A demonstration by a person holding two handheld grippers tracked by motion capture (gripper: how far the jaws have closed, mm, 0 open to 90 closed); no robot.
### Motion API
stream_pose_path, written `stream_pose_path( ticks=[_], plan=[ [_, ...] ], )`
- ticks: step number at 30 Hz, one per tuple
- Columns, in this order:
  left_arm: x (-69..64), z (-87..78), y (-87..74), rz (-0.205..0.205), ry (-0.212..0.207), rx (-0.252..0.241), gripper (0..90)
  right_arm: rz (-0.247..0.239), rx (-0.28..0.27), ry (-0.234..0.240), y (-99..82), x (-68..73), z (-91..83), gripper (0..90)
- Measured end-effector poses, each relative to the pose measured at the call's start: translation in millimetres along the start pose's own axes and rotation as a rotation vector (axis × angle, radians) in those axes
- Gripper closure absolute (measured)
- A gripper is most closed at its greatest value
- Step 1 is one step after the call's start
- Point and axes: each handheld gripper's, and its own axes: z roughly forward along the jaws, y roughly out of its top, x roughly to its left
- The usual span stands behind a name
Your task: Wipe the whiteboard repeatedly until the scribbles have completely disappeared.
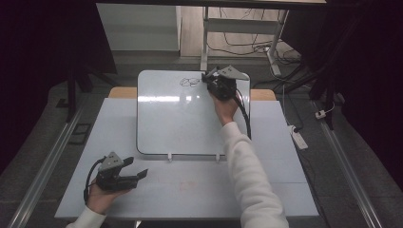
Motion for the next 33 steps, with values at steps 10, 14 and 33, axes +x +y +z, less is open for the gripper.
stream_pose_path(
  ticks=[10,14,33],
  plan=[
    [-1.2,-0.5,0.1,-0.001,0.0,-0.002,25.2,-0.014,-0.006,-0.023,2.5,-3.7,2.8,78.6],
    [-0.4,0.4,0.2,-0.001,0.001,0.003,25.1,-0.123,0.071,0.088,-1.9,21.8,9.2,78.6],
    [-1.5,-0.2,0.5,0.003,0.0,-0.002,25.2,-0.016,-0.006,0.012,9.8,-1.4,12.0,78.6]
  ],
)
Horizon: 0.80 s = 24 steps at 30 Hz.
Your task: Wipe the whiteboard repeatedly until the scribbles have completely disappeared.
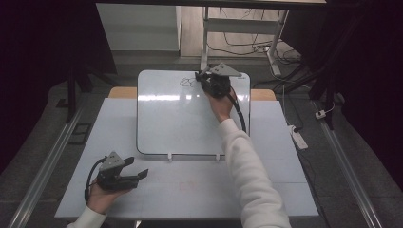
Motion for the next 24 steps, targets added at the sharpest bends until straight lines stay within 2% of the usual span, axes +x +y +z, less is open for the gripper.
stream_pose_path(
  ticks=[1,3,5,6,7,8,10,11,12,13,16,17,19,20,21,23,24],
  plan=[
    [0.5,-0.1,0.0,-0.002,0.0,-0.001,25.2,0.01,-0.002,0.002,-1.3,0.4,0.0,78.6],
    [1.9,-0.2,0.0,-0.005,0.0,-0.002,25.2,-0.035,0.029,0.037,-4.4,10.1,0.8,78.6],
    [2.4,0.7,0.1,-0.005,0.0,0.002,25.2,-0.056,0.062,0.103,-8.7,21.7,3.0,78.6],
    [1.9,0.9,0.2,-0.003,0.001,0.004,25.2,-0.079,0.071,0.104,-9.5,26.2,4.1,78.6],
    [1.1,0.8,0.2,-0.002,0.001,0.003,25.2,-0.101,0.078,0.093,-8.4,27.3,4.8,78.6],
    [0.4,0.1,0.2,0.0,0.001,0.002,25.1,-0.097,0.067,0.079,-6.6,25.5,5.4,78.6],
    [-0.2,-1.2,0.0,0.0,0.004,-0.005,25.2,-0.067,0.024,0.011,-1.3,14.7,4.0,78.6],
    [0.0,-1.5,0.0,-0.002,0.005,-0.007,25.2,-0.038,0.008,-0.008,0.0,9.0,3.0,78.6],
    [0.6,-1.7,0.0,-0.004,0.003,-0.006,25.2,-0.004,0.005,0.003,-0.6,5.6,2.7,78.6],
    [1.2,-1.5,0.0,-0.004,0.002,-0.005,25.2,-0.001,0.01,0.01,-2.2,7.0,2.3,78.6],
    [2.1,0.1,0.2,-0.006,0.0,-0.001,25.2,-0.064,0.065,0.086,-8.1,21.8,1.9,78.6],
    [1.8,0.5,0.4,-0.002,0.0,-0.001,25.2,-0.074,0.07,0.091,-9.2,24.8,1.7,78.6],
    [0.0,0.3,0.5,0.002,-0.001,0.001,25.2,-0.076,0.062,0.073,-6.8,21.4,2.4,78.6],
    [-0.6,-0.3,0.5,0.003,-0.001,-0.001,25.2,-0.056,0.038,0.034,-3.6,15.5,3.1,78.6],
    [-0.8,-0.8,0.6,0.003,-0.001,-0.004,25.2,-0.03,0.02,0.016,-1.1,10.5,3.6,78.6],
    [-0.3,-1.3,1.1,0.0,0.0,-0.008,25.2,0.005,0.005,0.005,0.3,7.4,5.9,78.6],
    [0.2,-1.0,1.2,-0.001,-0.001,-0.01,25.2,0.002,0.008,0.009,-1.1,10.7,7.4,78.6]
  ],
)
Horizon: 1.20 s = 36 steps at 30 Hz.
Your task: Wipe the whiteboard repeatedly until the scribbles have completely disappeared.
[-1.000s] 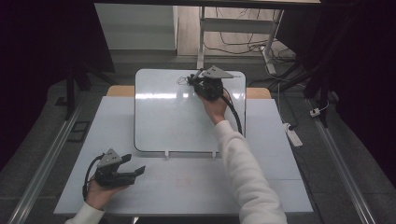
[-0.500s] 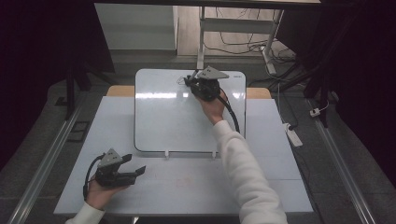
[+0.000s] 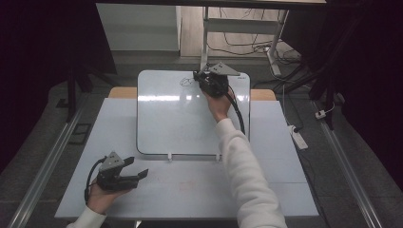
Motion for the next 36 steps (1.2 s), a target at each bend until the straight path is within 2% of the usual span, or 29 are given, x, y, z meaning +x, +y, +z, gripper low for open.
stream_pose_path(
  ticks=[1,3,4,5,6,7,8,9,10,11,12,15,16,18,20,22,23,24,26,27,29,30,32,34,35,36],
  plan=[
    [0.3,0.3,0.0,0.0,-0.001,0.001,25.2,-0.014,0.017,0.045,-2.9,8.2,2.9,78.6],
    [1.1,1.1,-0.2,0.0,-0.002,0.005,25.2,-0.065,0.051,0.092,-7.0,23.2,7.2,78.6],
    [1.1,1.1,-0.4,0.0,-0.003,0.005,25.2,-0.101,0.065,0.094,-7.3,29.0,8.6,78.6],
    [0.8,0.8,-0.5,0.0,-0.003,0.005,25.2,-0.117,0.072,0.085,-5.2,30.2,9.2,78.6],
    [0.3,0.2,-0.7,0.001,-0.003,0.002,25.1,-0.113,0.058,0.066,-2.6,26.4,8.9,78.6],
    [-0.2,-0.5,-0.8,-0.001,-0.004,-0.001,25.2,-0.093,0.035,0.027,0.7,19.4,7.6,78.6],
    [-0.3,-1.3,-0.8,0.0,-0.003,-0.002,25.2,-0.061,0.013,-0.014,3.9,10.5,5.6,78.6],
    [-0.2,-1.7,-0.7,-0.001,-0.003,-0.004,25.1,-0.012,-0.003,-0.035,5.7,1.2,3.9,78.6],
    [0.2,-1.8,-0.4,-0.001,-0.005,-0.005,25.2,0.045,-0.011,-0.037,5.9,-5.1,2.8,78.6],
    [0.5,-1.5,-0.3,-0.002,-0.005,-0.005,25.2,0.067,-0.016,-0.033,4.7,-5.6,2.2,78.6],
    [0.9,-1.0,-0.2,-0.003,-0.005,-0.004,25.2,0.042,-0.007,-0.026,3.5,-0.6,2.9,78.6],
    [0.6,0.7,0.2,0.0,-0.007,0.0,25.2,-0.072,0.061,0.06,-1.6,25.8,11.1,78.6],
    [-0.1,0.7,0.2,0.003,-0.007,0.0,25.2,-0.092,0.072,0.071,-2.0,30.2,12.9,78.6],
    [-1.4,-0.2,0.1,0.006,-0.008,-0.002,25.2,-0.119,0.071,0.054,0.4,31.8,15.4,78.6],
    [-1.7,-1.1,0.1,0.006,-0.007,-0.005,25.2,-0.069,0.028,0.004,3.1,23.7,15.6,78.6],
    [-0.4,-1.2,0.0,0.003,-0.007,-0.005,25.2,0.009,0.003,-0.013,2.2,18.7,16.3,78.6],
    [0.4,-1.3,0.0,-0.002,-0.007,-0.005,25.2,0.013,0.003,-0.016,0.4,21.8,16.8,78.6],
    [1.3,-1.4,0.0,-0.003,-0.007,-0.007,25.2,-0.004,0.015,0.011,-1.7,27.9,18.3,78.6],
    [1.4,-1.4,-0.1,-0.003,-0.007,-0.008,25.2,-0.072,0.058,0.066,-5.6,43.1,22.0,78.6],
    [0.7,-1.3,-0.1,-0.003,-0.008,-0.006,25.2,-0.107,0.063,0.061,-5.4,47.1,22.3,78.6],
    [-0.7,-1.6,-0.1,0.004,-0.008,-0.005,25.2,-0.079,0.044,0.053,-1.7,40.4,21.5,78.6],
    [-1.3,-2.0,-0.1,0.004,-0.009,-0.007,25.2,-0.069,0.023,0.008,0.8,35.0,19.9,78.6],
    [-1.4,-2.5,0.0,0.006,-0.008,-0.009,25.2,-0.037,-0.015,-0.045,4.4,22.5,16.4,78.6],
    [-0.3,-1.4,0.0,0.002,-0.008,-0.006,25.2,-0.006,-0.029,-0.039,3.0,17.6,15.7,78.6],
    [0.3,-0.9,0.0,0.002,-0.008,-0.003,25.2,-0.02,-0.019,-0.029,1.3,21.6,16.7,78.6],
    [0.5,-0.5,0.0,0.001,-0.007,-0.003,25.2,-0.034,-0.01,0.004,-0.3,26.5,18.6,78.6]
  ],
)
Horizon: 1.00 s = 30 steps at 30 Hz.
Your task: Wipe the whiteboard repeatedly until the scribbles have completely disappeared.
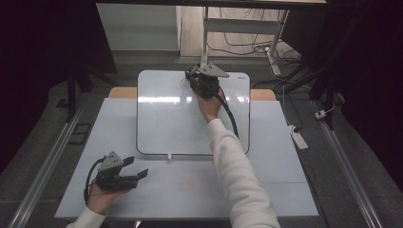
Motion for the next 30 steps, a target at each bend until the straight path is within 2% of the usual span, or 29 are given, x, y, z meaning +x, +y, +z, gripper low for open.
stream_pose_path(
  ticks=[2,3,4,5,8,9,10,13,14,15,16,18,20,22,24,25,26,28,30],
  plan=[
    [-0.1,0.2,-0.1,0.002,0.0,0.002,25.2,-0.042,0.022,0.066,-2.5,11.7,5.2,78.6],
    [-0.3,-0.1,-0.2,0.002,0.002,0.002,25.2,-0.068,0.028,0.073,-2.8,15.8,7.0,78.6],
    [-0.8,-0.5,-0.5,0.001,0.003,0.001,25.2,-0.083,0.031,0.061,-2.2,16.6,7.6,78.6],
    [-1.0,-0.9,-0.7,0.002,0.005,0.001,25.2,-0.072,0.016,0.039,-0.8,13.3,7.7,78.6],
    [-0.5,-0.9,-0.9,0.0,0.005,0.0,25.2,0.004,-0.028,-0.026,1.8,-0.3,3.9,78.6],
    [-0.2,-0.4,-0.8,-0.002,0.004,0.001,25.2,0.017,-0.029,-0.026,1.2,-1.0,3.7,78.6],
    [0.2,0.0,-0.7,-0.002,0.003,0.003,25.2,0.003,-0.02,-0.015,-0.1,3.0,4.3,78.6],
    [0.8,0.2,-0.9,-0.002,0.004,0.004,25.2,-0.054,0.034,0.067,-5.2,18.2,7.2,78.6],
    [0.6,0.0,-1.0,-0.002,0.004,0.004,25.2,-0.071,0.04,0.075,-6.6,21.9,6.8,78.6],
    [0.0,-0.4,-1.1,-0.001,0.007,0.002,25.2,-0.072,0.04,0.07,-6.3,21.7,5.9,78.6],
    [-0.3,-0.9,-1.2,-0.001,0.006,0.0,25.2,-0.051,0.032,0.055,-4.5,17.2,4.1,78.6],
    [-0.6,-1.8,-1.2,-0.001,0.007,-0.002,25.2,-0.012,0.014,-0.005,-2.3,8.4,-0.3,78.6],
    [0.1,-1.3,-0.9,-0.001,0.007,-0.002,25.2,0.012,0.009,0.002,-3.5,7.1,-2.2,78.6],
    [0.8,-0.4,-0.8,-0.001,0.006,0.002,25.2,-0.044,0.04,0.042,-8.0,18.9,-1.9,78.6],
    [0.6,0.0,-0.8,0.001,0.007,0.004,25.2,-0.085,0.061,0.049,-11.7,27.0,-1.9,78.6],
    [0.1,-0.5,-0.9,0.001,0.007,0.002,25.2,-0.08,0.059,0.054,-11.9,25.7,-3.0,78.5],
    [-0.3,-1.6,-1.2,0.003,0.009,0.0,25.2,-0.053,0.053,0.053,-11.0,21.0,-4.6,78.6],
    [-0.7,-2.4,-1.3,0.0,0.01,-0.004,25.2,-0.012,0.04,0.006,-9.0,8.9,-9.9,78.5],
    [-0.5,-1.3,-0.8,0.003,0.008,-0.001,25.2,0.018,0.031,-0.003,-8.4,3.3,-13.4,78.6]
  ],
)
